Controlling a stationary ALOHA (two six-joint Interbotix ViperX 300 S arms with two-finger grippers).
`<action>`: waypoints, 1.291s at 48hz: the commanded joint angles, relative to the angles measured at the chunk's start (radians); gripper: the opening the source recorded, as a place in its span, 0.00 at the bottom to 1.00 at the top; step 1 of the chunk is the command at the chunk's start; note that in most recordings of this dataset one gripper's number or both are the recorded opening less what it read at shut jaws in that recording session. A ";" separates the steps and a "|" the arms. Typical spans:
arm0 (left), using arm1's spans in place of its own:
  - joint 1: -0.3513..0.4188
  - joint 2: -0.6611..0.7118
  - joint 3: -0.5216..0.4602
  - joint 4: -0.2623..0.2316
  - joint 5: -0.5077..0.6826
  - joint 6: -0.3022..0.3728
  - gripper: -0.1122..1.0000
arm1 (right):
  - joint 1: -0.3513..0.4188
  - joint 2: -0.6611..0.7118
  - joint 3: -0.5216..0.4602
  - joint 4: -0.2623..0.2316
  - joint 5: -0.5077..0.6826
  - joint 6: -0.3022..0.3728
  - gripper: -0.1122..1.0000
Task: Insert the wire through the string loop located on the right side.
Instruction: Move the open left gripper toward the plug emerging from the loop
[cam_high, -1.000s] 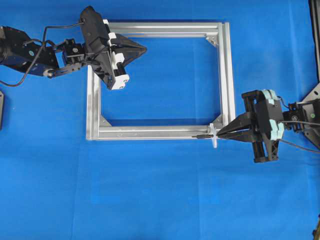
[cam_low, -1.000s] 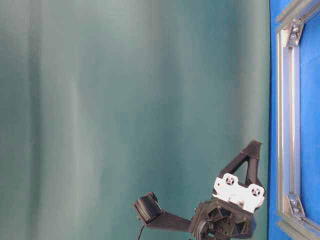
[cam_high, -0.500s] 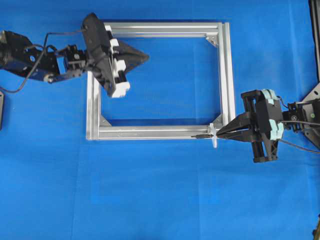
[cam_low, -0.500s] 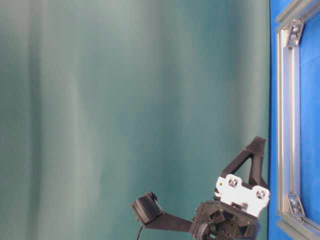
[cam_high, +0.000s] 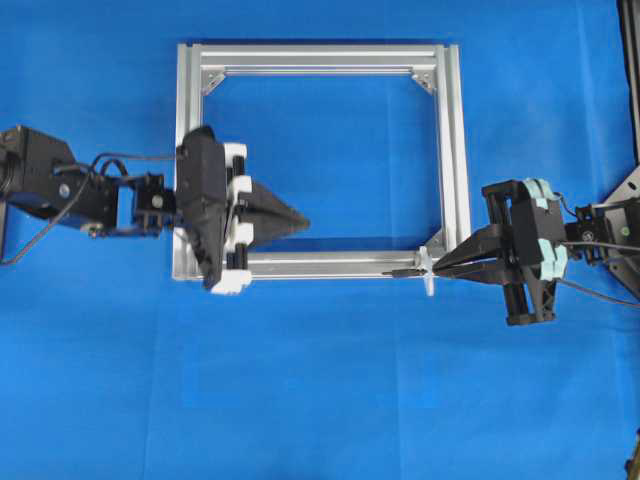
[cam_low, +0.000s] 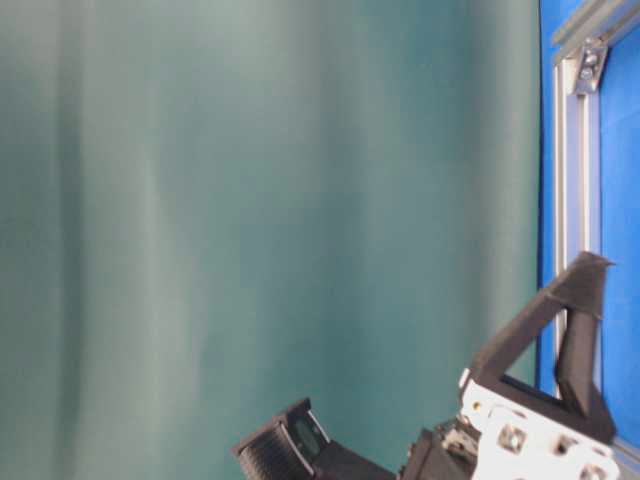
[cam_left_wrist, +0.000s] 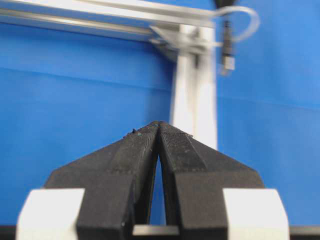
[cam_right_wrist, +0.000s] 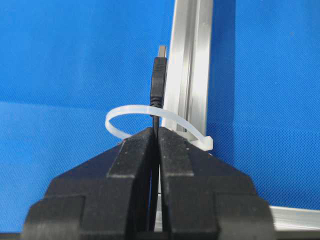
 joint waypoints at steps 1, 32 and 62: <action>-0.034 -0.028 -0.015 0.003 -0.011 -0.008 0.10 | -0.002 -0.005 -0.018 -0.002 -0.011 -0.002 0.07; -0.064 0.009 -0.106 0.003 0.012 -0.009 0.10 | -0.002 -0.003 -0.017 -0.002 -0.011 -0.002 0.07; -0.049 0.183 -0.486 0.003 0.284 -0.003 0.10 | -0.002 -0.003 -0.018 -0.002 -0.011 -0.005 0.07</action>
